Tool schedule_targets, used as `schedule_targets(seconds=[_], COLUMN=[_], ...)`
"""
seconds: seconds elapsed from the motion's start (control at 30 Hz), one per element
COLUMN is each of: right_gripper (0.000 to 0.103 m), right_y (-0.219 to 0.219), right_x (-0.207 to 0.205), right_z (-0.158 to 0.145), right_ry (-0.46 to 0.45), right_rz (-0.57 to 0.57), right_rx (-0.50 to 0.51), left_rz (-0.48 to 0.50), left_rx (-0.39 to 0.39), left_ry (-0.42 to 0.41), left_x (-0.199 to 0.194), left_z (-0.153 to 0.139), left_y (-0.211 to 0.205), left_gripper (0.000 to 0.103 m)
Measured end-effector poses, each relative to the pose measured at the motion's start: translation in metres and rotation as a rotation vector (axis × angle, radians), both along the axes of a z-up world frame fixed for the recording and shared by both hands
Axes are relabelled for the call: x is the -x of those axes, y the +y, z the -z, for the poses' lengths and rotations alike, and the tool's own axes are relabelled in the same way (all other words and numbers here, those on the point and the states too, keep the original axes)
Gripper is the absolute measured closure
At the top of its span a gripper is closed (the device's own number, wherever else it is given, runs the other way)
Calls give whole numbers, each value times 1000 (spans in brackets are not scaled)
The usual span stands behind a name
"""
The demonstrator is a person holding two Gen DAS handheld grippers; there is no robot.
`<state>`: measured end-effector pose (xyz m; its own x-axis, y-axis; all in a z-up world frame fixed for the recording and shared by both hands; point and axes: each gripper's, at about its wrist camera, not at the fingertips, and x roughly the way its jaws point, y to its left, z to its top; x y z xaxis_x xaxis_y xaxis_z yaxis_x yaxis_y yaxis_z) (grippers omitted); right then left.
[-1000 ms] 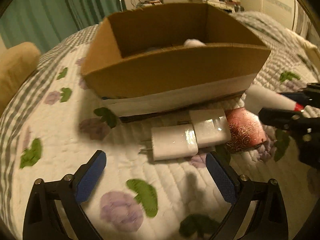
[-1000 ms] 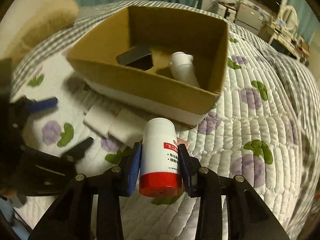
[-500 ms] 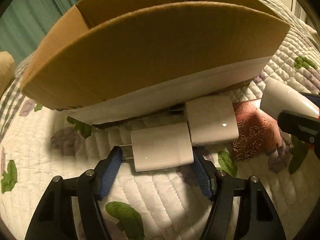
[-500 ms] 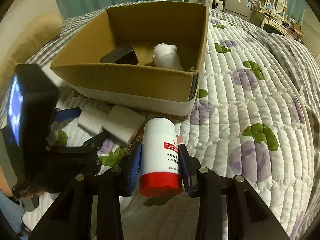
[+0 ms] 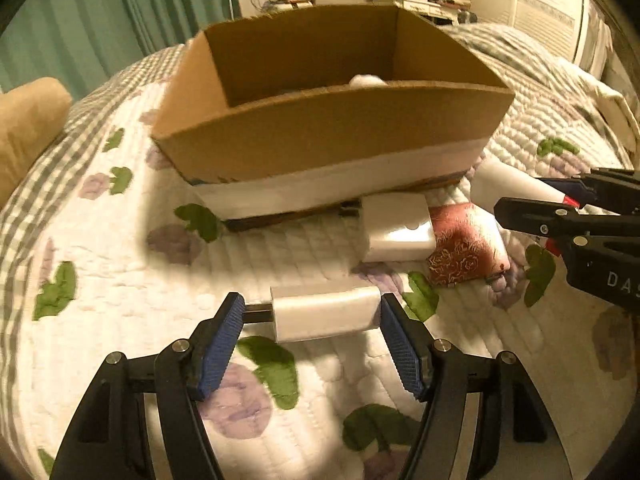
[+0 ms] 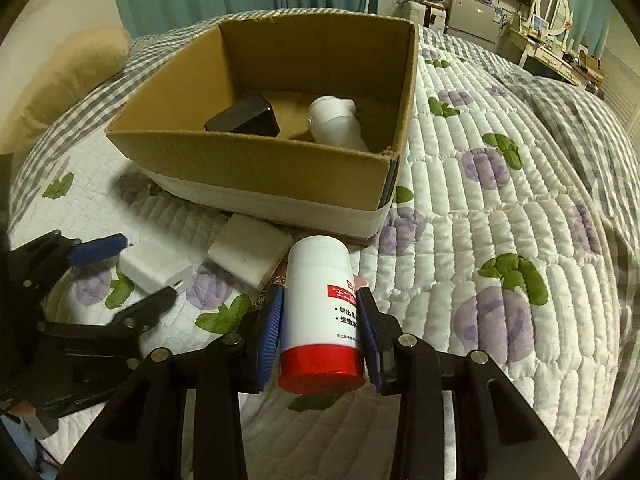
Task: Organize rigid objects
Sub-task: 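Grasp the white-and-red bottle with the right tool while the left grasps a white charger, then release the bottle and white charger into the box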
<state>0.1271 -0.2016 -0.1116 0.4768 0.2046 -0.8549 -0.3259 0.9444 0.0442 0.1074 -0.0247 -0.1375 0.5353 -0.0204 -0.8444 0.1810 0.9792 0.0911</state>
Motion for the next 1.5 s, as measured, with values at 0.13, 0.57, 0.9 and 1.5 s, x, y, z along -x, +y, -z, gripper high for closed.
schedule_targets(seconds=[0.13, 0.57, 0.9, 1.5], right_gripper=[67, 67, 67, 67], right_y=[-8, 3, 29, 23], right_x=[5, -7, -66, -110], right_z=[-21, -100, -137, -92], right_ry=[-74, -220, -279, -169], right_rz=[39, -8, -22, 23], right_rx=[-26, -62, -74, -130], left_rz=[2, 37, -25, -33], left_rx=[-7, 69, 49, 98], left_ry=[-29, -244, -240, -155], left_x=[8, 6, -88, -111], left_z=[-13, -131, -133, -87], left_y=[3, -11, -9, -4], left_gripper=[33, 33, 33, 20])
